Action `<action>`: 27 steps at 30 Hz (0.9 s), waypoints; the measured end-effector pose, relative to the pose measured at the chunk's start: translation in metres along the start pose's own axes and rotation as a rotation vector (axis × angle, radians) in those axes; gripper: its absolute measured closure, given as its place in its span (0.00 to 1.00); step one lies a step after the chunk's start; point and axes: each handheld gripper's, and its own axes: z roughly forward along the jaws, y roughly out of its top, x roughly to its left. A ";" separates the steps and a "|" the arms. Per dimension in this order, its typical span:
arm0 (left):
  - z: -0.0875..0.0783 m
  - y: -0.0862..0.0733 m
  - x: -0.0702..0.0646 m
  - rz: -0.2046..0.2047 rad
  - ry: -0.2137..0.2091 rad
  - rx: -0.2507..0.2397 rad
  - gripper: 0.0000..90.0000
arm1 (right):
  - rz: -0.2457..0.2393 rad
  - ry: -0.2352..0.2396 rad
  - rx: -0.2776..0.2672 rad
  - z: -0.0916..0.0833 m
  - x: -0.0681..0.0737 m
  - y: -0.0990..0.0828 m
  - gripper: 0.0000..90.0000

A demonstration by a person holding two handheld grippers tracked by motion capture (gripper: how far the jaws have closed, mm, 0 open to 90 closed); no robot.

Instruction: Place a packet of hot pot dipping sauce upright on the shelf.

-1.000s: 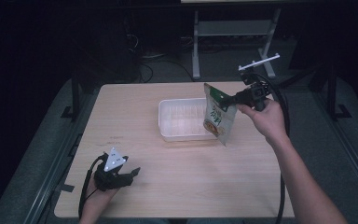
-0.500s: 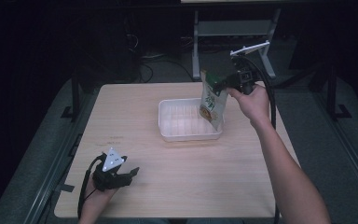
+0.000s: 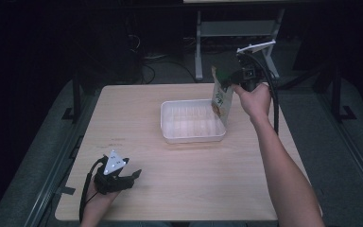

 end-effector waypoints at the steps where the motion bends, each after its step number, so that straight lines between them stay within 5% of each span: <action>1: 0.000 0.000 0.000 0.000 -0.001 0.000 0.42 | 0.002 -0.005 -0.003 0.001 0.000 0.000 0.99; 18: 0.000 -0.001 0.000 0.001 -0.001 -0.002 0.42 | 0.024 -0.116 -0.035 0.014 -0.003 0.000 0.99; 27: 0.000 -0.001 -0.001 0.000 -0.002 0.001 0.42 | 0.033 -0.121 -0.010 0.029 -0.010 -0.006 0.99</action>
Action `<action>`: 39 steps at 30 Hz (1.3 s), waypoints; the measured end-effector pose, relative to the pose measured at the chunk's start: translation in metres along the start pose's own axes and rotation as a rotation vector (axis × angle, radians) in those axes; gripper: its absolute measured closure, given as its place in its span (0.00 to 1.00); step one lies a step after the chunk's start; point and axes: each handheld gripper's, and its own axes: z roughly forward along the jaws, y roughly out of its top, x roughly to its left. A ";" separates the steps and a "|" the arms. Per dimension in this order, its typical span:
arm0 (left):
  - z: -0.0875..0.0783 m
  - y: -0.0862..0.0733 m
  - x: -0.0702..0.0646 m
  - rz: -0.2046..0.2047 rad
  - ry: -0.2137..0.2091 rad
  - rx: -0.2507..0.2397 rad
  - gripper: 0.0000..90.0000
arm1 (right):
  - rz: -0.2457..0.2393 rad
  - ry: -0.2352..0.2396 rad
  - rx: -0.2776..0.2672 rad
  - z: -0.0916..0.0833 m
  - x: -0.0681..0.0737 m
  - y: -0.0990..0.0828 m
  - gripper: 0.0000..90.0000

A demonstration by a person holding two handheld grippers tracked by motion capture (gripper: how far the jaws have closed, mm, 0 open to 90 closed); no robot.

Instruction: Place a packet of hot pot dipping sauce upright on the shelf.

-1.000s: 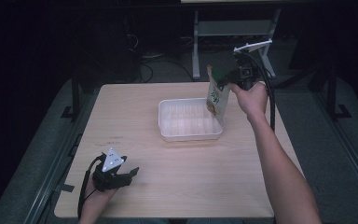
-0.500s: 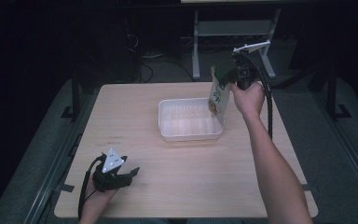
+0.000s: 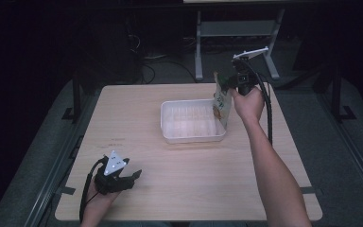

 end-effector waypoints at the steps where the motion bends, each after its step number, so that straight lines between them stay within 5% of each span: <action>1: 0.000 0.000 0.000 0.001 0.000 0.000 0.42 | 0.002 0.003 0.000 0.001 0.000 0.000 0.99; 17: 0.000 0.000 -0.001 0.008 -0.002 0.002 0.42 | 0.044 0.029 -0.001 0.015 -0.002 -0.006 0.98; 39: 0.002 0.000 -0.003 0.011 -0.003 0.005 0.42 | 0.000 0.016 0.078 0.023 -0.009 -0.013 0.91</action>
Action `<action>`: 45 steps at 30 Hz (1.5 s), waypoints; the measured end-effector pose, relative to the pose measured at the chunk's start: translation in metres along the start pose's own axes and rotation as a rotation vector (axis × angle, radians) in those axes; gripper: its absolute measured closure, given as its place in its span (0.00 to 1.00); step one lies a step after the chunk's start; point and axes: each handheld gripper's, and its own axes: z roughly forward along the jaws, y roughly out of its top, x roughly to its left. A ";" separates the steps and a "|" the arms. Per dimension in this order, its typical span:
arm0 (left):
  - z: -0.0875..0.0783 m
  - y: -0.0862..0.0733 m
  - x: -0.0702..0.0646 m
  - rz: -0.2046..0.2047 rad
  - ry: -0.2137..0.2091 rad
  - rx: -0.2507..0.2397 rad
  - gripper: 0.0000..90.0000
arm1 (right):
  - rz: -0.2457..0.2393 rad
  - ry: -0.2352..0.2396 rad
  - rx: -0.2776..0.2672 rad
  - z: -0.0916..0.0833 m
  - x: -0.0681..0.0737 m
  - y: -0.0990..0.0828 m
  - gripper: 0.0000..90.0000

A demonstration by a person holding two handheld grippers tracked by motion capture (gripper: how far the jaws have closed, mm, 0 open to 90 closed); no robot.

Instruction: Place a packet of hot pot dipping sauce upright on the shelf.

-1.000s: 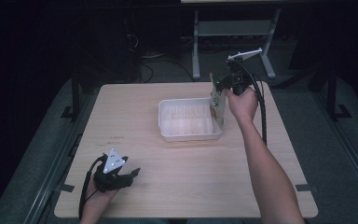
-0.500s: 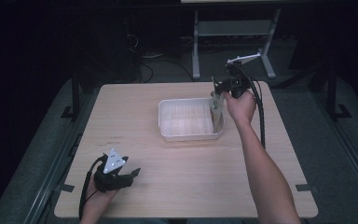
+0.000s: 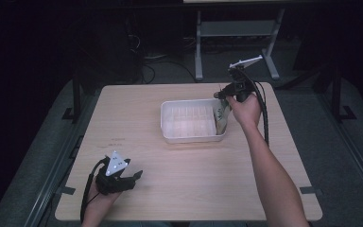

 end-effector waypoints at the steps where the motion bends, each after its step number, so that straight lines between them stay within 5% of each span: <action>1: 0.000 0.000 0.000 0.000 0.000 0.000 0.42 | -0.003 0.001 -0.002 -0.002 -0.001 0.000 0.91; 15: 0.003 0.000 -0.001 0.003 -0.004 0.008 0.42 | -0.029 -0.023 0.034 -0.006 -0.009 -0.004 0.95; 45: 0.004 0.000 0.000 -0.005 0.003 0.012 0.40 | -0.114 0.047 0.027 -0.024 -0.009 -0.016 0.74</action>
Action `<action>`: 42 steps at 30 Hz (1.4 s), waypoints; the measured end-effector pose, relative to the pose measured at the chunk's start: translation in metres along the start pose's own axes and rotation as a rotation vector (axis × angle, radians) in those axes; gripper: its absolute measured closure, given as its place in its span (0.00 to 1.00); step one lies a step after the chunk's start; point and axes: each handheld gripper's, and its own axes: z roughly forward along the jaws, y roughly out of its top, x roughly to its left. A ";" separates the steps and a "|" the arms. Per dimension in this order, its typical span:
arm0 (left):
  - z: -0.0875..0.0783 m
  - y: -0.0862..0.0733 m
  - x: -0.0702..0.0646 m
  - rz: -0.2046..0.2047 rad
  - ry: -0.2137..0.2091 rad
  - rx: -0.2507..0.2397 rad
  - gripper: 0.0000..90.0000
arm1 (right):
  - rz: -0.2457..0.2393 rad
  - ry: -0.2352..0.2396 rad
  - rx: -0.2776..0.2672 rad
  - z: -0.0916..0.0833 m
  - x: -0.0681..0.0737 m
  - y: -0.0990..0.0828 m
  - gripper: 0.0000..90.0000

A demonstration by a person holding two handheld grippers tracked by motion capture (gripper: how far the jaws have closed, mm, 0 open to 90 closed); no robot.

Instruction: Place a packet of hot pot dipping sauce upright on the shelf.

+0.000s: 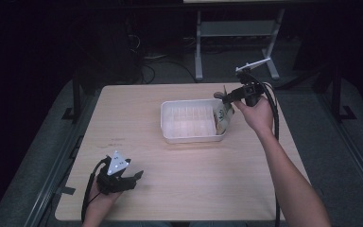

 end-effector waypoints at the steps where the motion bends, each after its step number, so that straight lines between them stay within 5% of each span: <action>1: 0.000 0.000 0.000 -0.001 0.000 0.000 0.40 | 0.000 0.000 -0.001 -0.001 0.000 0.000 0.73; 42: 0.000 -0.001 0.002 -0.012 0.012 -0.008 0.38 | -0.074 0.061 -0.009 -0.018 0.005 -0.023 0.63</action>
